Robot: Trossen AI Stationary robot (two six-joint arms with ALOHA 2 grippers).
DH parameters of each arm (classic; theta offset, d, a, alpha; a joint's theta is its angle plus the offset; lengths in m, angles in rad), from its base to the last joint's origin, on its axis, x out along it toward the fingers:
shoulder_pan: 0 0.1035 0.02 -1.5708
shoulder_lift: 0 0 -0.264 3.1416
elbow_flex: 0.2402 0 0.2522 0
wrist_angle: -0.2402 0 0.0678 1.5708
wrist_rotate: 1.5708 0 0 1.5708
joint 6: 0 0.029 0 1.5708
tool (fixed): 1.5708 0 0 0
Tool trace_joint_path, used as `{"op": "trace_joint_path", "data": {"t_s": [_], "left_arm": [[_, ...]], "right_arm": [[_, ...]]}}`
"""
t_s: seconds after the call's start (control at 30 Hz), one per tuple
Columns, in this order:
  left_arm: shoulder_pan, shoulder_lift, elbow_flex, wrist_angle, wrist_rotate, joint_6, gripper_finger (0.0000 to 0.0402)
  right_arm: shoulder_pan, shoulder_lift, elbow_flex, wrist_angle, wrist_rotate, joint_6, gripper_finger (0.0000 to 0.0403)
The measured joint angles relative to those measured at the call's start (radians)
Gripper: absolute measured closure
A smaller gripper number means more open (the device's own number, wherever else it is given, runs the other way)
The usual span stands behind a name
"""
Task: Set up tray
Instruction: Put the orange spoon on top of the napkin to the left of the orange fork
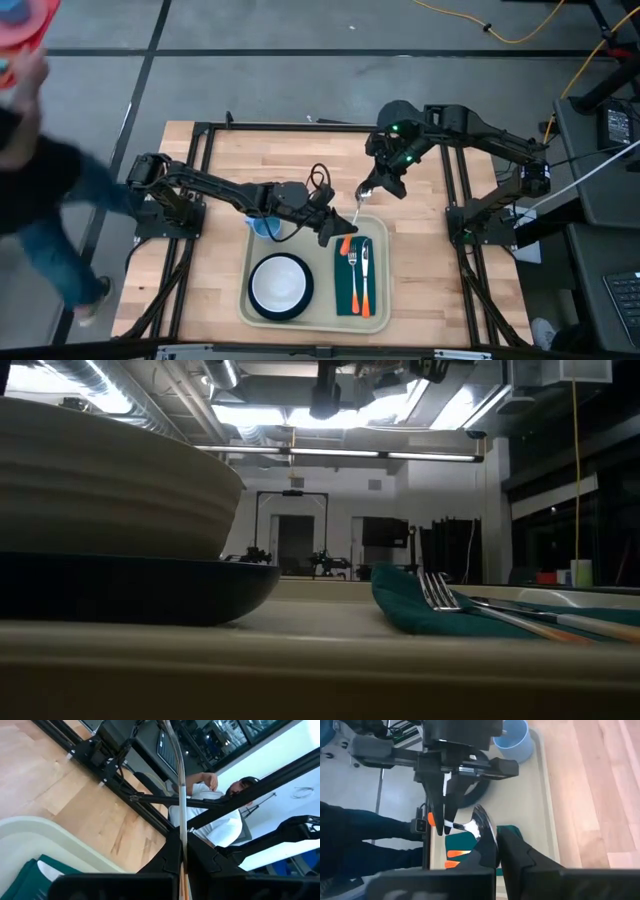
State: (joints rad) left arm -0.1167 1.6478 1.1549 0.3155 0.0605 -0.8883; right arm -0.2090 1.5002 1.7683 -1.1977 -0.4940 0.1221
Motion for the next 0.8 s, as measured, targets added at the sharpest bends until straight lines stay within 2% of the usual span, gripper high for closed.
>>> {"op": "trace_joint_path", "data": {"t_s": [0.1, 0.2, 0.5, 0.67, 0.73, 0.8], "left_arm": [[-0.002, 0.001, -0.001, 0.013, 0.015, 0.048, 0.0396], [-0.017, -0.002, -0.002, 0.034, -0.012, 0.107, 0.0375], [-0.019, -0.008, 0.000, -0.012, 0.038, 0.105, 0.0242], [-0.017, -0.085, -0.002, -0.254, 0.031, 0.151, 0.0190], [-0.019, -0.165, -0.002, -0.394, -0.023, 0.194, 0.0180], [-0.031, -0.256, -0.002, -0.498, -0.124, 0.244, 0.0176]], "right_arm": [[0.009, -0.001, 0.001, -0.003, 0.001, -0.005, 0.0393], [0.010, -0.001, 0.001, -0.008, -0.012, -0.020, 0.0393], [0.012, -0.002, 0.000, -0.026, -0.063, -0.034, 0.0395], [0.012, -0.002, 0.000, -0.048, -0.064, -0.030, 0.0395], [0.012, -0.002, 0.000, -0.066, -0.063, -0.030, 0.0395], [0.012, -0.002, 0.000, -0.074, -0.061, -0.030, 0.0395]]}}
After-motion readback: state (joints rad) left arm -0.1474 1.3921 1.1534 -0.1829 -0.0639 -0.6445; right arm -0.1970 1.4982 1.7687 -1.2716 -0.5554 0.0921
